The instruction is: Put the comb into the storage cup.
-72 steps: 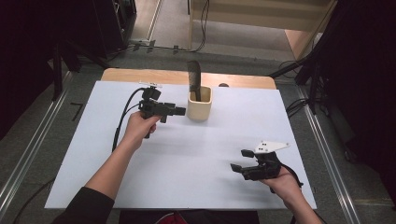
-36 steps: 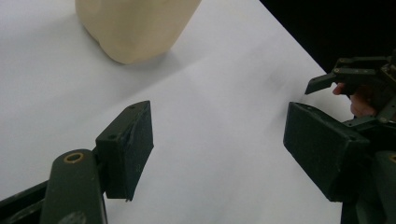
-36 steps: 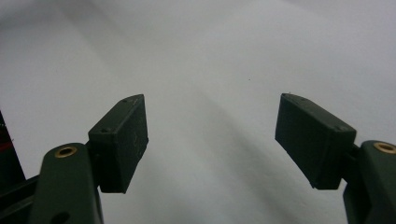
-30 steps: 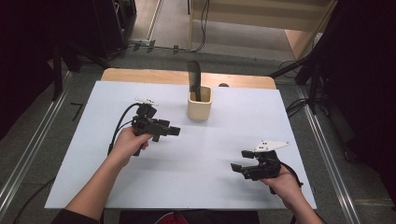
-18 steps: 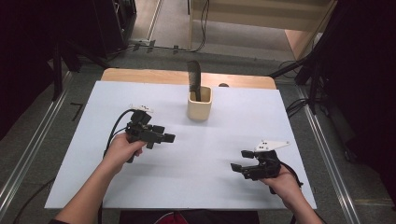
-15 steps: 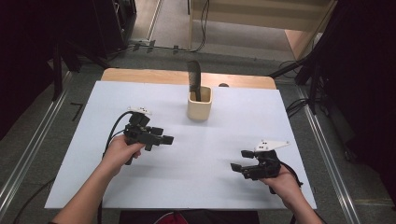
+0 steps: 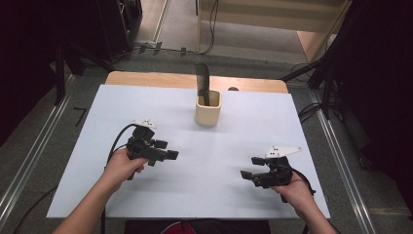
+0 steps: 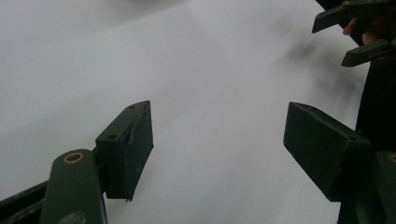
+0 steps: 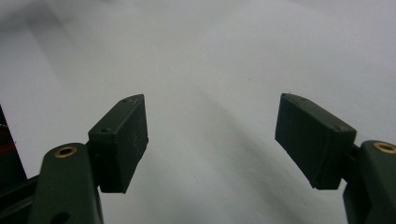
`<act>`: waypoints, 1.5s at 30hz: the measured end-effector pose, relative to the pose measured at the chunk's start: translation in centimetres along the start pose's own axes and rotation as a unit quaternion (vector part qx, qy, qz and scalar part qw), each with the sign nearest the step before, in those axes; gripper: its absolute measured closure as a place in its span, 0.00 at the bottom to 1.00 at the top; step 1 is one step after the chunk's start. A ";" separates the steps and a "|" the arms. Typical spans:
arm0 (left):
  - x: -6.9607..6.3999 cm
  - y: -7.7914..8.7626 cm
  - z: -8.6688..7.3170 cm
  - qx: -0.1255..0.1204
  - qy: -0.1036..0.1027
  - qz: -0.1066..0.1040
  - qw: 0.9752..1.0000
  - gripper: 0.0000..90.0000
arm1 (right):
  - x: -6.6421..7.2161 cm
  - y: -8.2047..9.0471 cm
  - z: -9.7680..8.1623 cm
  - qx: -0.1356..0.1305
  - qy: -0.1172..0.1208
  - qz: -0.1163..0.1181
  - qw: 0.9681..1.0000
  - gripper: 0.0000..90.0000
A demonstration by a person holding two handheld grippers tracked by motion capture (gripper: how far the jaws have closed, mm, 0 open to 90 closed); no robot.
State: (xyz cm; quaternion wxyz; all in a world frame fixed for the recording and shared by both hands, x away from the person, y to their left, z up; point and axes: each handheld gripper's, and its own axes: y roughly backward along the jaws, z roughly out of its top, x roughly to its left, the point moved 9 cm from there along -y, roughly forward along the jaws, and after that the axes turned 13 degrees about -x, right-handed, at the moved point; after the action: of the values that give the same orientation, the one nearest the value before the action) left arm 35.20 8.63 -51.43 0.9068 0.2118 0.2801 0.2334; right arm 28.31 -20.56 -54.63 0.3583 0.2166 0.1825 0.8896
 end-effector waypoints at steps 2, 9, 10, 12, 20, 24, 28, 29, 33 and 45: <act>-0.1 0.1 -0.2 0.001 -0.003 0.000 1.000 0.28 | 0.0 0.0 0.0 0.000 -0.001 -0.001 1.000 0.27; -0.1 0.8 -0.9 -0.003 -0.013 0.009 1.000 0.28 | -0.2 0.0 0.0 0.001 -0.001 -0.002 1.000 0.27; -0.1 0.9 -0.9 -0.004 -0.016 0.010 1.000 0.29 | -0.2 0.0 0.0 0.001 -0.002 -0.002 1.000 0.27; 0.0 1.2 -1.0 -0.005 -0.021 0.013 1.000 0.28 | -0.2 0.0 0.0 -0.001 -0.004 -0.001 1.000 0.27; 0.5 2.5 -1.8 -0.010 -0.025 0.025 0.999 0.28 | -0.2 0.0 -0.1 0.001 -0.005 -0.001 1.000 0.27; 0.8 3.2 -2.2 -0.011 -0.024 0.034 0.999 0.28 | -0.3 0.0 -0.1 0.001 -0.004 -0.002 1.000 0.27; 1.1 4.0 -2.5 -0.014 -0.031 0.045 0.998 0.28 | -0.3 0.1 -0.1 0.001 -0.006 -0.003 1.000 0.27; 1.2 4.2 -2.6 -0.016 -0.030 0.047 0.998 0.29 | -0.3 0.1 -0.1 0.001 -0.008 -0.004 1.000 0.27; 1.5 5.0 -3.0 -0.020 -0.028 0.056 0.998 0.28 | -0.4 0.1 -0.1 0.000 -0.009 -0.004 1.000 0.27; 2.1 6.9 -3.8 -0.032 -0.040 0.086 0.995 0.29 | -0.5 0.2 0.0 -0.002 -0.012 -0.007 1.000 0.27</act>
State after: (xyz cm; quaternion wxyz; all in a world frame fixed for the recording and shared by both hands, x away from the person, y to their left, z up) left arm 32.34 16.25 -51.57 0.9001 0.2150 0.2165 0.3110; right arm 28.51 -21.09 -54.68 0.3666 0.2260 0.1780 0.8848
